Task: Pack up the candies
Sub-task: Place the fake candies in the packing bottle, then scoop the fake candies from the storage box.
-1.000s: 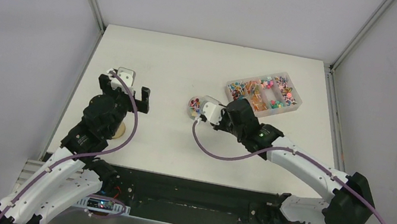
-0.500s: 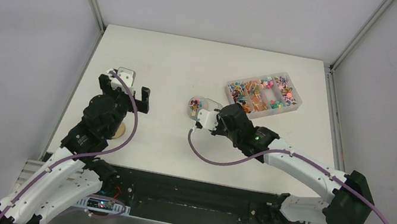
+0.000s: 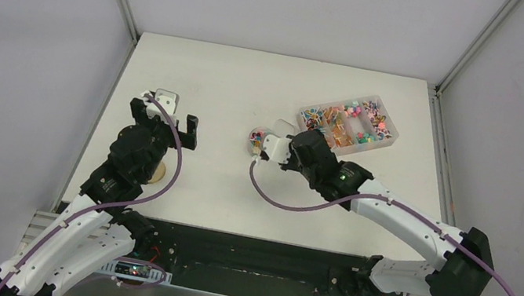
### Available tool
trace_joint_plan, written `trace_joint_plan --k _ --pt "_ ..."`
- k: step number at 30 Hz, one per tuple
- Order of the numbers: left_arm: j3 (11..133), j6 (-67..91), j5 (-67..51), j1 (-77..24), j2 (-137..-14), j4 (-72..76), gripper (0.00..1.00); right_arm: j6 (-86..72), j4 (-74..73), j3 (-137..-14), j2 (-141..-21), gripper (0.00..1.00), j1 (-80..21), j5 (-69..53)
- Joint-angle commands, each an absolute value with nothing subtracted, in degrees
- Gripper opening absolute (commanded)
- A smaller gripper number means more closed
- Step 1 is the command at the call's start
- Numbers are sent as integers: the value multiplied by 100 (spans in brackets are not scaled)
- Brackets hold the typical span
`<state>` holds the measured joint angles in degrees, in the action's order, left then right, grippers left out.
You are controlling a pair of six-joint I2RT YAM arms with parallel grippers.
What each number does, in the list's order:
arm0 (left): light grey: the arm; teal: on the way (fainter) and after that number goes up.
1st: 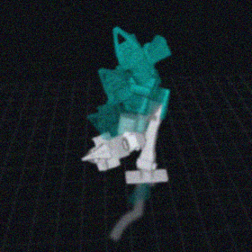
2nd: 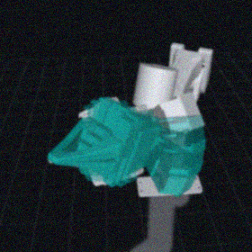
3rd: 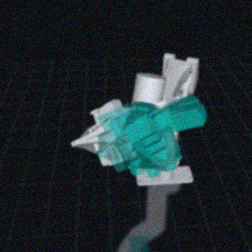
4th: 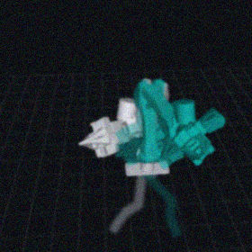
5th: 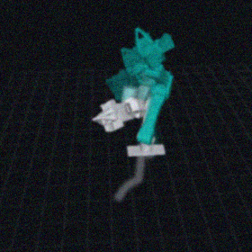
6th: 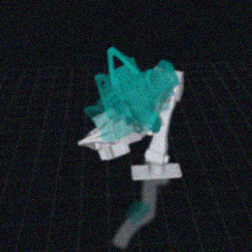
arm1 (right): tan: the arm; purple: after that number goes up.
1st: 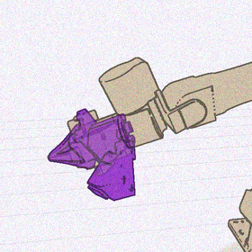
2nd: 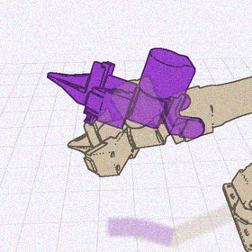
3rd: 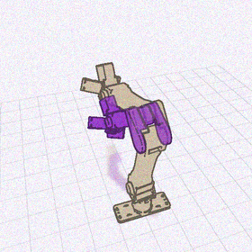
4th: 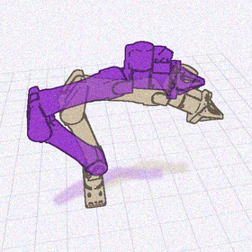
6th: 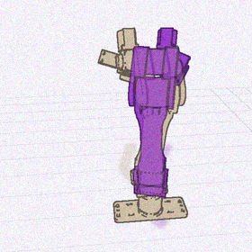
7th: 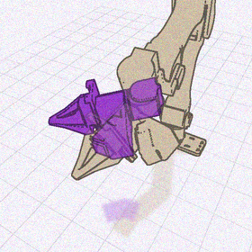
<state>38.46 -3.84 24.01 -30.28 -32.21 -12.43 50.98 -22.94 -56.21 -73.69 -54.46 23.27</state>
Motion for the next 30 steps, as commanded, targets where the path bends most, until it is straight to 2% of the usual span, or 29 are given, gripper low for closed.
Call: trace_joint_plan --k 1,18,26,30 --pt "3805 -443 2404 -3014 -3178 -1052 99 4646 -2540 -6306 -7238 0 -5279 2566" --pt "3814 -399 2434 -3015 -3165 -1046 99 2660 -4587 -7748 -8196 0 -3903 2167" --pt "3814 -375 2448 -3015 -3177 -1049 99 2254 -5426 -8241 -8575 0 -3567 1640" --pt "3814 -371 2453 -3013 -3169 -1049 99 2049 -5719 -8353 -8824 0 -3549 1894"
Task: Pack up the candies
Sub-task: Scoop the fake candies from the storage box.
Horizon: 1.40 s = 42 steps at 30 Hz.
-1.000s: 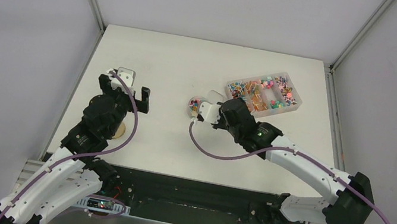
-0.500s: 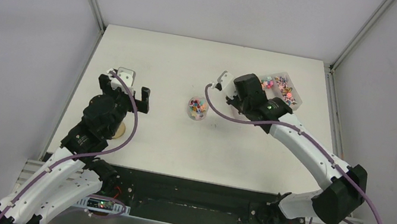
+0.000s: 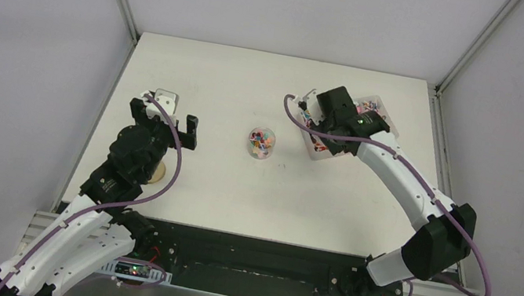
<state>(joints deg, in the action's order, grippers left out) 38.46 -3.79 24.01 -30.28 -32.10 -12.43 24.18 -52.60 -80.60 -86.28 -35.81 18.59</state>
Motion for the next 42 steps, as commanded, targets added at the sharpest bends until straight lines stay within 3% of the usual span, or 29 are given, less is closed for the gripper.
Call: trace_joint_plan --k 1,28,42 --pt "3814 -377 2452 -3013 -3165 -1047 99 2016 -5745 -8369 -8861 0 -3529 1925" --pt "3797 -408 2408 -3015 -3146 -1052 99 1913 -5687 -8722 -9930 0 -3420 1931" --pt "3797 -418 2406 -3012 -3173 -1054 99 1794 -4476 -7678 -9504 0 -3171 1555"
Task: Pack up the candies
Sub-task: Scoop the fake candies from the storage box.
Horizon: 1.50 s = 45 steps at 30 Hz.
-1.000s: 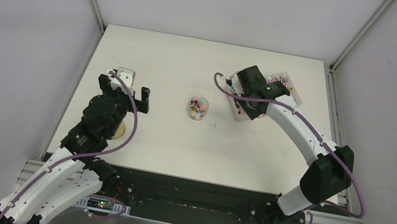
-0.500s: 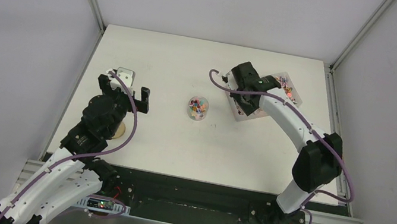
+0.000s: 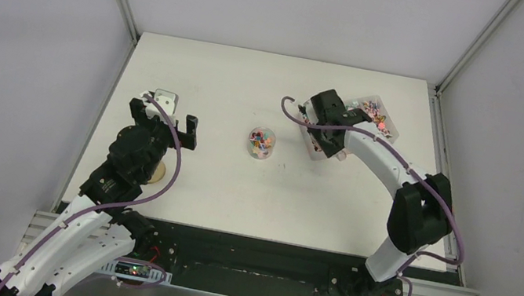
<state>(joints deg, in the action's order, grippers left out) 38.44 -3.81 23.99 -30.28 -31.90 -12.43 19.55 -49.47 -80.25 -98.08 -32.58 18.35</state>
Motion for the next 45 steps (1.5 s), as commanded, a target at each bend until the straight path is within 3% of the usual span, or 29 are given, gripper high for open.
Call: trace_joint_plan --k 1,19,45 --pt "3797 -421 2401 -3014 -3173 -1049 99 1785 -4387 -7590 -9443 0 -3153 1538" --pt "3806 -412 2339 -3015 -3236 -1046 99 1582 -2180 -5748 -8243 0 -2952 1440" --pt "3797 -429 2371 -3015 -3243 -1049 99 1214 -594 -4478 -7565 0 -2616 973"
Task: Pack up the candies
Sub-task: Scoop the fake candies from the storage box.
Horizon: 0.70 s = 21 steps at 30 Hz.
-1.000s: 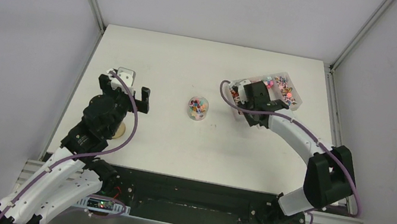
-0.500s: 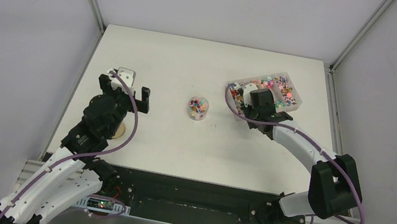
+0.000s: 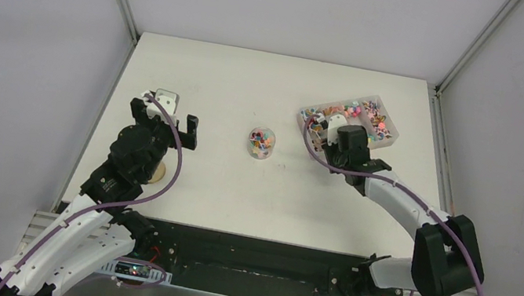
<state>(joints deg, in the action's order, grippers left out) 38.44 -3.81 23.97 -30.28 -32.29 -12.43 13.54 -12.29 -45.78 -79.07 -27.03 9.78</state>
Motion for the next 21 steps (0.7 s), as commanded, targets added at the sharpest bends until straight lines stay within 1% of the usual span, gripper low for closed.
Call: trace_joint_plan --k 1,13,21 --pt "3797 -430 2367 -3015 -3238 -1050 99 1210 -559 -4448 -7522 0 -2606 985" --pt "3806 -431 2355 -3015 -3266 -1052 99 1294 -425 -4185 -7125 0 -2527 974" --pt "3796 -421 2349 -3014 -3240 -1051 99 1452 -387 -4079 -6749 0 -2527 737"
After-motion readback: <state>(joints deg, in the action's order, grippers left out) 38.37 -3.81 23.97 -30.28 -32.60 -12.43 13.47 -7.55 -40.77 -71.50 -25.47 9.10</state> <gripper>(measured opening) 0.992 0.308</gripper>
